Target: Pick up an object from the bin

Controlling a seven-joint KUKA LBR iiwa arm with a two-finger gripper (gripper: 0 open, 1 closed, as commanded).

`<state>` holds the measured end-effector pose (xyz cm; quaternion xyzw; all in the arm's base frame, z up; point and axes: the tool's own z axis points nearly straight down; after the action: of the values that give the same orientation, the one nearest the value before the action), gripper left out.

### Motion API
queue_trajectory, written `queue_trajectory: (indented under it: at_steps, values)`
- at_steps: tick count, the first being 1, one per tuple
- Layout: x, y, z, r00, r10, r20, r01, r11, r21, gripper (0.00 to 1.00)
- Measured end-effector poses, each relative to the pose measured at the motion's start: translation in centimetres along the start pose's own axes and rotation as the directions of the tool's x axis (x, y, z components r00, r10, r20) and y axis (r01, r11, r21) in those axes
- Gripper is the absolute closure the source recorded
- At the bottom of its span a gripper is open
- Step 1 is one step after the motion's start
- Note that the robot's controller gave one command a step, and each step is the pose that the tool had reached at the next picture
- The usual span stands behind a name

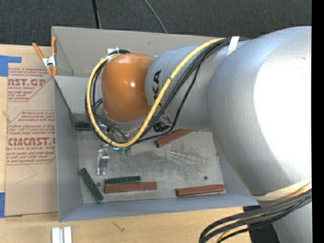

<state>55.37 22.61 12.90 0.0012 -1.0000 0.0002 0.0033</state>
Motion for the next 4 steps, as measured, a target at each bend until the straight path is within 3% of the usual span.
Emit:
queue_trajectory:
  at_steps: [1, 2, 3, 4]
  values:
    - [-0.2, -0.1, -0.5, 1.000, 0.002, 0.007, -0.002, 1.000, -0.002, 0.00]
    - [1.3, -1.7, 1.6, 0.992, -0.128, 0.016, 0.128, 0.992, -0.003, 0.00]
    - [3.4, -3.9, 3.7, 0.959, -0.283, 0.003, 0.283, 0.959, 0.001, 0.00]
    - [5.6, -7.3, 5.4, 0.973, -0.230, 0.028, 0.231, 0.973, -0.003, 1.00]
